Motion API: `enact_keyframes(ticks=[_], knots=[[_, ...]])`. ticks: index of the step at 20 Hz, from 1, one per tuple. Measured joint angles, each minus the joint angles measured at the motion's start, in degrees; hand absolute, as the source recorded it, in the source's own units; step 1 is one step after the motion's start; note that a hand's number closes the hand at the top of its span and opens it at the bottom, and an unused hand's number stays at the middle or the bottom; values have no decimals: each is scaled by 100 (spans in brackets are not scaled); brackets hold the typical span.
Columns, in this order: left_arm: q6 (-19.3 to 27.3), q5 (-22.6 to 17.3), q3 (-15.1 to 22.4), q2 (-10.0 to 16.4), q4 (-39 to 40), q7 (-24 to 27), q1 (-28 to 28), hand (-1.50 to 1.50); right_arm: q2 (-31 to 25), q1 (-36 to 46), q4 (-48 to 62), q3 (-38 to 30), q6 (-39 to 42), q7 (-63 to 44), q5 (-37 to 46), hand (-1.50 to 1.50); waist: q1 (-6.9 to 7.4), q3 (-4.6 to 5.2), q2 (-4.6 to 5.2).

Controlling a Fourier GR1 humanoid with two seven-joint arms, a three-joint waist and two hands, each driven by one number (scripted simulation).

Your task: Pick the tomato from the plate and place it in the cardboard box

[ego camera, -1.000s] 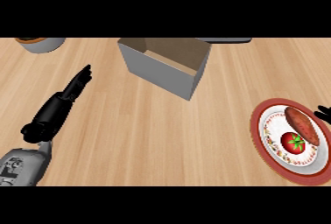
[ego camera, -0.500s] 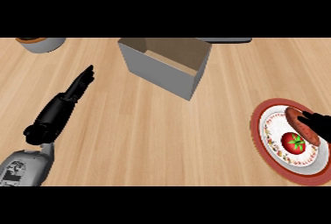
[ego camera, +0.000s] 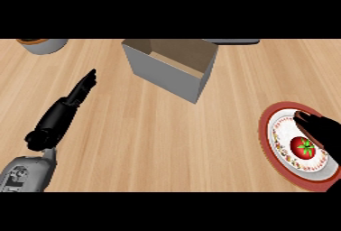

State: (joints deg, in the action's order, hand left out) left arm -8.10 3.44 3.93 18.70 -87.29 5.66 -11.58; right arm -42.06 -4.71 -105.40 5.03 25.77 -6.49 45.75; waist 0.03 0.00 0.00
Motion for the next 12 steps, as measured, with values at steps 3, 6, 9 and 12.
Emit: enact_keyframes(ticks=[3,6,9,12], knots=[[-49,55,-29,-61,-189,-123,54,0,180,103,243,55,-24,32,326,-150,4,1,-1],[-136,50,-161,-95,-207,-202,5,0,293,107,423,0,-70,157,588,-150,-4,0,-2],[-227,90,-272,-130,-171,-169,-17,0,449,137,704,-49,-199,351,844,-150,-6,0,-1],[-189,255,-231,-277,-86,-135,-81,0,536,222,915,-135,-199,589,941,-150,-9,0,0]])
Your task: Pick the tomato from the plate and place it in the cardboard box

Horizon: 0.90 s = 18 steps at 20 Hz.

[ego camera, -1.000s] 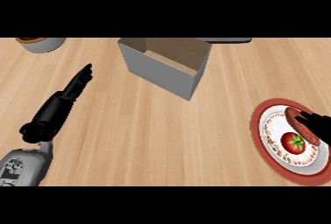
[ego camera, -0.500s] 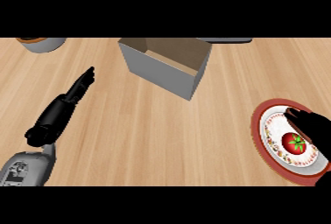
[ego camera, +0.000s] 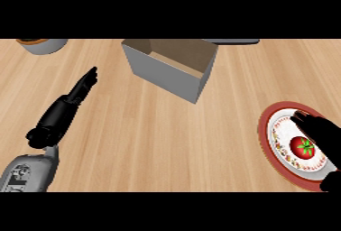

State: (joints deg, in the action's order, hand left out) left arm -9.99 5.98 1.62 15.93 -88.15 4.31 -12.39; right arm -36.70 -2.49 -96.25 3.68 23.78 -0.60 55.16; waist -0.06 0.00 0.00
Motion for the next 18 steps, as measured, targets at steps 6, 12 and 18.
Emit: enact_keyframes(ticks=[6,12,18], knots=[[-131,82,-113,-100,-15,-46,-13,0,207,155,440,-119,-11,373,267,-150,1,-1,1],[-238,143,-250,-143,25,33,-1,0,416,350,1141,-211,-377,502,742,-150,8,-1,2],[-307,237,-293,-246,-48,-32,29,0,590,611,1746,-369,-505,736,960,-150,14,-1,1]])
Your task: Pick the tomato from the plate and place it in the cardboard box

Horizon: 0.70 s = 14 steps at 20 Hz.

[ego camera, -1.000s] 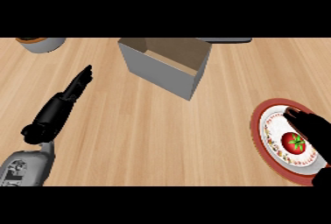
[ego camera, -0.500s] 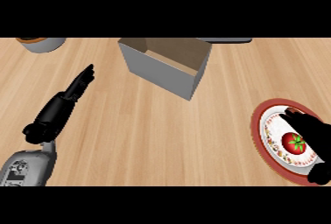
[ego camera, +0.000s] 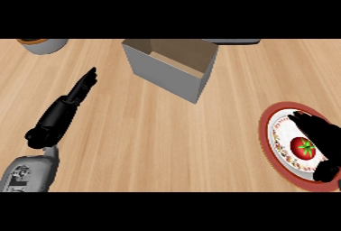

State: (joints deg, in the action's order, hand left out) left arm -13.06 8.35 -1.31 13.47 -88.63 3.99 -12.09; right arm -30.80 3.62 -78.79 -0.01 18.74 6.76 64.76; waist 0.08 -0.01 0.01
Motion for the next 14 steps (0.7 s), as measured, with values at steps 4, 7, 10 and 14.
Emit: enact_keyframes(ticks=[4,7,10,14], knots=[[-49,31,-63,-29,84,78,-27,0,-52,-34,216,-40,-250,433,114,150,-3,25,-15],[-111,0,-136,2,139,50,-111,0,-67,-48,304,1,-656,785,232,150,-7,52,-32],[-122,4,-136,-32,29,-48,-103,0,11,-6,350,-8,-1044,990,320,150,-2,62,-40],[-125,67,-135,-48,-116,-46,41,0,174,37,450,8,-1595,1172,481,150,8,62,-45]])
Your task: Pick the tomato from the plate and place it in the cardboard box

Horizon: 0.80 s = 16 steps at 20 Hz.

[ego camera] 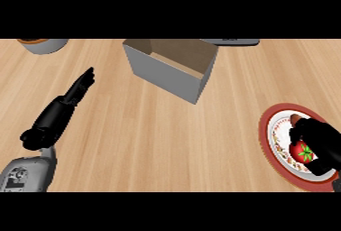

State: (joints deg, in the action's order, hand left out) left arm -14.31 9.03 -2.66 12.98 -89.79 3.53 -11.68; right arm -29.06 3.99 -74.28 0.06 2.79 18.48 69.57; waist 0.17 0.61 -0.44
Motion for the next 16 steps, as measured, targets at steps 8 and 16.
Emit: enact_keyframes(ticks=[8,16], knots=[[-109,48,151,-87,89,91,-158,0,1416,750,-470,1118,198,-371,375,150,329,0,68],[-265,58,465,-265,189,64,-501,0,2686,2552,-362,2703,470,-1649,15,150,938,-47,148]])
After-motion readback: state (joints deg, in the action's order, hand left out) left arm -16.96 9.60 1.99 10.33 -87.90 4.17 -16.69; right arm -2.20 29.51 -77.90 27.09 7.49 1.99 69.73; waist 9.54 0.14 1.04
